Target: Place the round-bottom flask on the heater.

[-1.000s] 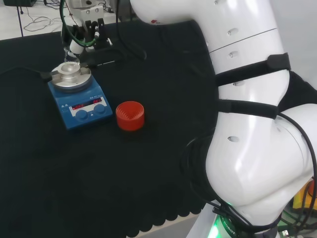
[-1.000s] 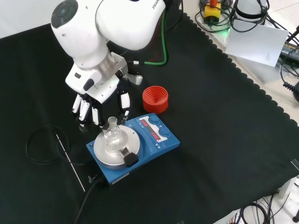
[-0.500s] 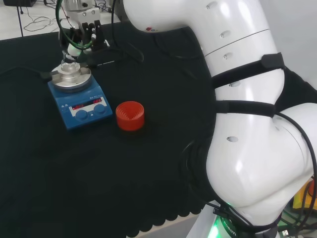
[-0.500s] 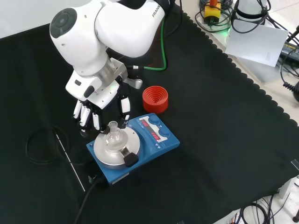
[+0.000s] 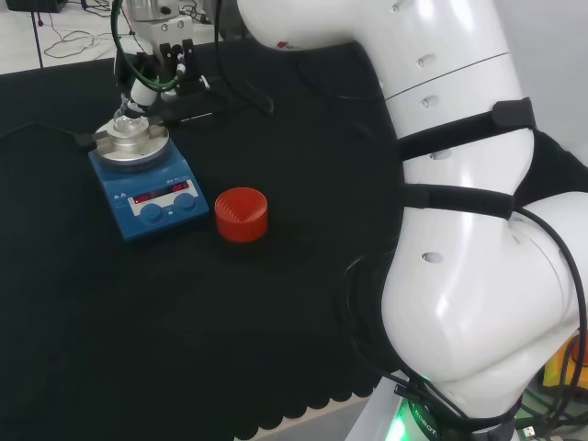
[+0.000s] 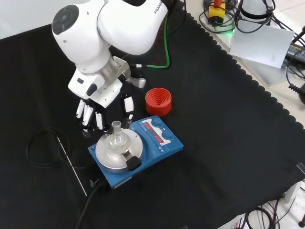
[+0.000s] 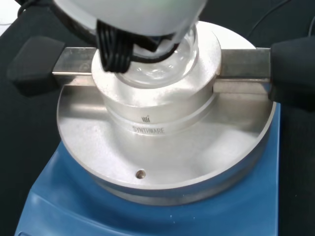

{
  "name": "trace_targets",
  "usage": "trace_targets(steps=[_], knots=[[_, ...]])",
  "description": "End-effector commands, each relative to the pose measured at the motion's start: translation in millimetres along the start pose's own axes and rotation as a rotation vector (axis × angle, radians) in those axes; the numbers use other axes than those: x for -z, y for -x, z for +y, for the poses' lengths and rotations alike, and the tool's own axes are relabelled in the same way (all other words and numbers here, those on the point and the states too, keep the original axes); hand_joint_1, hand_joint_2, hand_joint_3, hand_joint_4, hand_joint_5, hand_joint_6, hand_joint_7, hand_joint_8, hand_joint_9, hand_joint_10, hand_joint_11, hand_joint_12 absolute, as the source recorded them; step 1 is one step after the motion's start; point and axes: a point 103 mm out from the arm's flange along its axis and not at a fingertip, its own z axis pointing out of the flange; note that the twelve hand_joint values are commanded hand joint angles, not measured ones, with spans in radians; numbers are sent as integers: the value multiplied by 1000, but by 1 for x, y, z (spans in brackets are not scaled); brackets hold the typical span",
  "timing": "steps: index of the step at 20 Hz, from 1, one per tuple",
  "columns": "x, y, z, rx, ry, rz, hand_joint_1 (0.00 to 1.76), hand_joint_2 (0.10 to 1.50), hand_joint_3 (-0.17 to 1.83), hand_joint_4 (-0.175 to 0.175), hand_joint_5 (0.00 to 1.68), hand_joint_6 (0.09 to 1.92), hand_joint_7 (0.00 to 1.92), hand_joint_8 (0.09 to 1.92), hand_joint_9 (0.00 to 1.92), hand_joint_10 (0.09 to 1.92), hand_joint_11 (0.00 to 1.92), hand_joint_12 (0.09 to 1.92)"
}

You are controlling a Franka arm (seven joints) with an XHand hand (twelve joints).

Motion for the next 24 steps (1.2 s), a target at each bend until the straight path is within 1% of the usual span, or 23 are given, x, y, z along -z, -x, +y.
trace_targets(steps=[1, 2, 3, 5, 8, 9, 11, 15, 16, 17, 20, 24], knots=[[5, -3, -6, 7, 17, 18, 957, 597, 648, -15, 795, 851, 248, 667, 599, 608, 322, 1341], [5, -4, -7, 8, 16, 18, 937, 589, 635, -33, 740, 854, 219, 672, 569, 627, 288, 1350], [5, -5, -8, 6, 17, 18, 915, 578, 617, -42, 653, 827, 187, 670, 533, 637, 217, 1367], [5, -7, -10, 3, 16, 18, 890, 571, 585, -47, 521, 765, 143, 667, 483, 656, 125, 1398], [5, -10, -15, 19, 35, 22, 875, 575, 553, -50, 454, 695, 117, 669, 450, 681, 90, 1410], [6, -10, -17, 18, 44, 26, 871, 576, 547, -51, 442, 674, 110, 669, 444, 685, 87, 1411], [10, -8, -23, 3, 47, 30, 841, 578, 518, -56, 404, 583, 88, 667, 418, 696, 81, 1413], [20, -7, -37, -29, 58, 23, 807, 589, 482, -59, 391, 468, 71, 664, 394, 706, 75, 1413], [23, -6, -43, -39, 68, 26, 804, 592, 476, -59, 394, 452, 70, 663, 392, 707, 74, 1414], [25, -4, -49, -37, 74, 28, 798, 594, 474, -59, 395, 442, 68, 662, 390, 707, 72, 1414], [31, 0, -71, -62, 94, 32, 787, 602, 464, -59, 404, 408, 66, 660, 384, 708, 70, 1414], [33, 1, -100, -89, 104, 42, 777, 610, 459, -60, 413, 392, 66, 658, 383, 708, 70, 1413]])
